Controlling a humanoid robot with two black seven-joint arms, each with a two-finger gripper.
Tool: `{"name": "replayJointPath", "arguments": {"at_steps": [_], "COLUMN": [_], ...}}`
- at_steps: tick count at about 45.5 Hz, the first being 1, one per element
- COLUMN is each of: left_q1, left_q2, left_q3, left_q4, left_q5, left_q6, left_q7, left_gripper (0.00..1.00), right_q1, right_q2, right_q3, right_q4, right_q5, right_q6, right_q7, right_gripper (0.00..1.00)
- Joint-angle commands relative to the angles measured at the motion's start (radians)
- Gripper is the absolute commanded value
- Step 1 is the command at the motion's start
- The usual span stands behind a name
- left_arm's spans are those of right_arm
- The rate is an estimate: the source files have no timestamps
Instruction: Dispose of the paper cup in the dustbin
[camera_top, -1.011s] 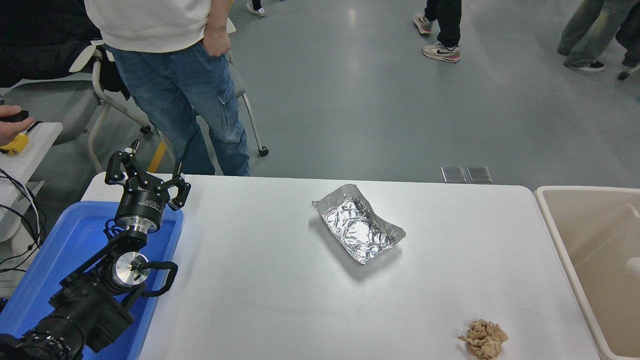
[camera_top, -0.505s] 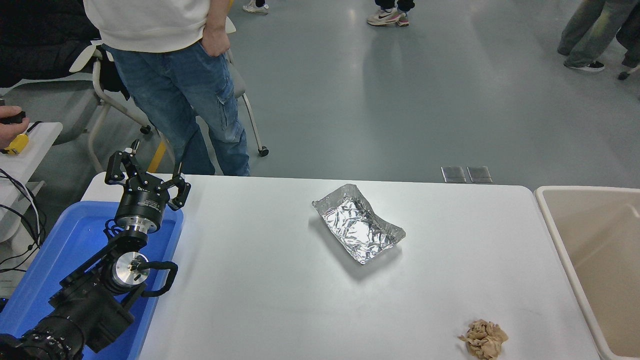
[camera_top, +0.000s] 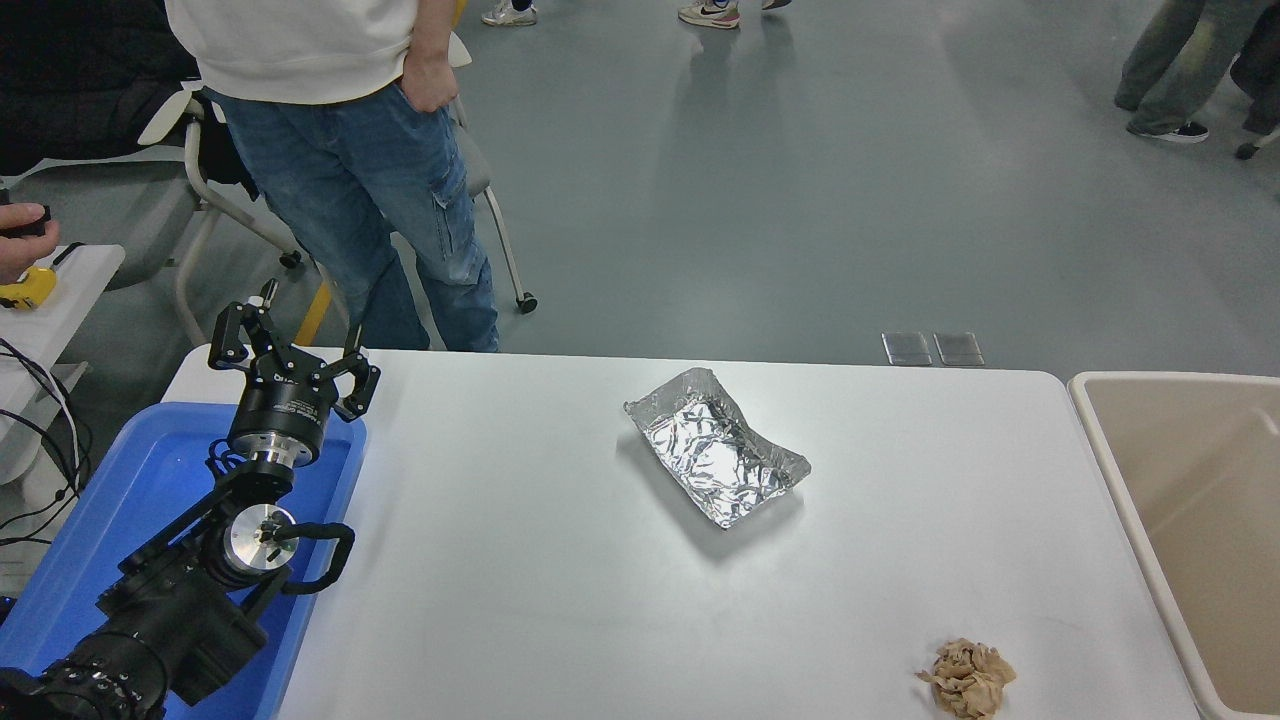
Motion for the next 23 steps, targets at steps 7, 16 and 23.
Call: {"name": "replayJointPath", "arguments": {"at_steps": [7,16,23], "left_q1": [0.0,0.0,0.0], "left_q2": [-0.001,0.0,0.0], "left_q3": [0.0,0.0,0.0], "left_q4": [0.0,0.0,0.0], "left_q5": [0.0,0.0,0.0], "left_q6": [0.0,0.0,0.0], "left_q7": [0.0,0.0,0.0], "left_gripper": [1.0,1.0,1.0], "right_q1": [-0.014,-0.054,-0.107], "right_q2": [-0.204,-0.259,-0.215], "right_q3": [0.199,0.309,0.351], "right_q4": [0.421,0.613,0.734], "right_q5": [0.063,0.037,-0.118], "right_q6": [0.02,0.022,0.02], "right_q7": [0.011,0.072,0.223], "right_gripper": [0.99,0.99,0.99]}}
